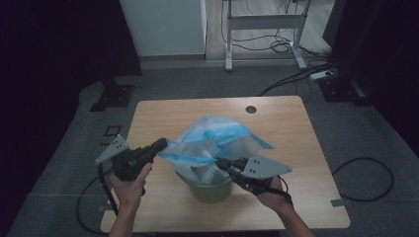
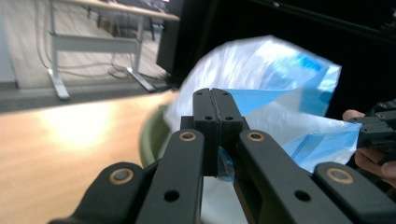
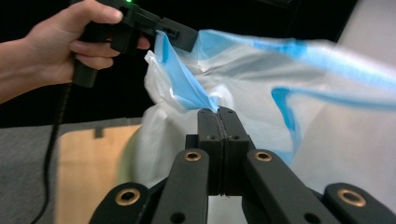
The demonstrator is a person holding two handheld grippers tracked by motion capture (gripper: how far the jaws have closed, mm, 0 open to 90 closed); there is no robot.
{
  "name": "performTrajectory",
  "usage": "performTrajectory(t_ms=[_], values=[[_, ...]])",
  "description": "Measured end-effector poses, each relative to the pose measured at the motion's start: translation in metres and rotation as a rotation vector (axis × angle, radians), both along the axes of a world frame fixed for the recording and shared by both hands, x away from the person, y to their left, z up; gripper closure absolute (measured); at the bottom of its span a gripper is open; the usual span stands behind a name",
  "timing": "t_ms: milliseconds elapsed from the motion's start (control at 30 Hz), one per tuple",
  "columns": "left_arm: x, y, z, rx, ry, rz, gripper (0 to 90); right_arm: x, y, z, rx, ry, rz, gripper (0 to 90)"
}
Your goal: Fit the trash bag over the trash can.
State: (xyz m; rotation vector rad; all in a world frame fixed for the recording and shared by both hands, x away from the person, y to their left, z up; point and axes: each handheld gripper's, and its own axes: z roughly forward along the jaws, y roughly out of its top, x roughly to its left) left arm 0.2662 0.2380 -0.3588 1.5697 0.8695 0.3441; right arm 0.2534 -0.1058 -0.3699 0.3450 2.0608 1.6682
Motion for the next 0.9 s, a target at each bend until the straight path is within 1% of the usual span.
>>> performTrajectory(t_ms=[33, 133, 167, 200, 233, 267, 300, 333, 367, 400, 433, 467, 500, 533, 567, 667, 700, 733, 800, 833, 867, 900], values=[[-0.003, 0.0, -0.004, -0.005, 0.005, -0.008, 89.4, -0.007, -0.001, -0.005, 0.0, 0.004, 0.012, 88.4], [-0.015, 0.001, -0.017, -0.018, 0.018, -0.027, 89.4, -0.021, -0.003, -0.016, -0.009, 0.018, 0.04, 88.4], [-0.018, 0.001, -0.021, -0.016, 0.022, -0.033, 89.4, -0.026, -0.003, -0.02, -0.014, 0.025, 0.051, 88.4], [-0.022, 0.002, -0.029, -0.016, 0.034, -0.038, 89.3, -0.033, -0.003, -0.03, -0.035, 0.04, 0.066, 88.4], [-0.022, 0.002, -0.029, -0.016, 0.034, -0.038, 89.2, -0.033, -0.003, -0.03, -0.035, 0.04, 0.066, 88.4], [-0.024, 0.0, -0.037, -0.001, 0.05, -0.04, 89.2, -0.036, -0.004, -0.039, -0.059, 0.046, 0.066, 88.4], [-0.024, 0.0, -0.037, -0.001, 0.05, -0.04, 89.0, -0.036, -0.004, -0.039, -0.059, 0.046, 0.066, 88.4], [-0.025, -0.001, -0.043, 0.007, 0.06, -0.041, 89.0, -0.036, -0.005, -0.044, -0.067, 0.054, 0.06, 88.4], [-0.025, -0.002, -0.046, 0.008, 0.065, -0.041, 88.9, -0.034, -0.007, -0.05, -0.063, 0.072, 0.054, 88.4], [-0.025, -0.002, -0.05, 0.007, 0.071, -0.042, 88.9, -0.034, -0.008, -0.053, -0.063, 0.08, 0.051, 88.4], [-0.026, -0.003, -0.058, 0.007, 0.082, -0.039, 88.9, -0.034, -0.009, -0.06, -0.071, 0.092, 0.045, 88.4], [-0.026, -0.003, -0.058, 0.007, 0.082, -0.039, 88.9, -0.034, -0.009, -0.06, -0.071, 0.092, 0.045, 88.4], [-0.026, -0.003, -0.065, -0.002, 0.093, -0.037, 88.8, -0.035, -0.008, -0.066, -0.094, 0.091, 0.037, 88.4], [-0.026, -0.004, -0.068, -0.004, 0.095, -0.036, 88.8, -0.034, -0.008, -0.069, -0.105, 0.096, 0.032, 88.4], [-0.026, -0.004, -0.068, -0.004, 0.095, -0.036, 88.6, -0.034, -0.008, -0.069, -0.105, 0.096, 0.032, 88.4], [-0.025, -0.007, -0.074, 0.009, 0.098, -0.032, 88.4, -0.031, -0.009, -0.076, -0.116, 0.114, 0.014, 88.4], [-0.025, -0.007, -0.075, 0.005, 0.099, -0.032, 88.4, -0.029, -0.01, -0.079, -0.121, 0.118, 0.007, 88.4], [-0.025, -0.007, -0.076, 0.006, 0.1, -0.034, 85.6, -0.027, -0.011, -0.083, -0.125, 0.126, -0.006, 88.4], [-0.028, -0.008, -0.076, 0.005, 0.068, -0.029, 76.9, -0.025, -0.013, -0.085, -0.116, 0.138, -0.02, 88.4], [-0.028, -0.008, -0.076, 0.005, 0.068, -0.029, 69.4, -0.025, -0.013, -0.085, -0.116, 0.138, -0.02, 88.4], [-0.031, -0.009, -0.074, 0.013, 0.051, -0.023, 61.1, -0.025, -0.015, -0.086, -0.109, 0.145, -0.034, 88.4], [-0.033, -0.009, -0.072, 0.017, 0.039, -0.019, 61.1, -0.025, -0.015, -0.086, -0.109, 0.145, -0.034, 88.4]])
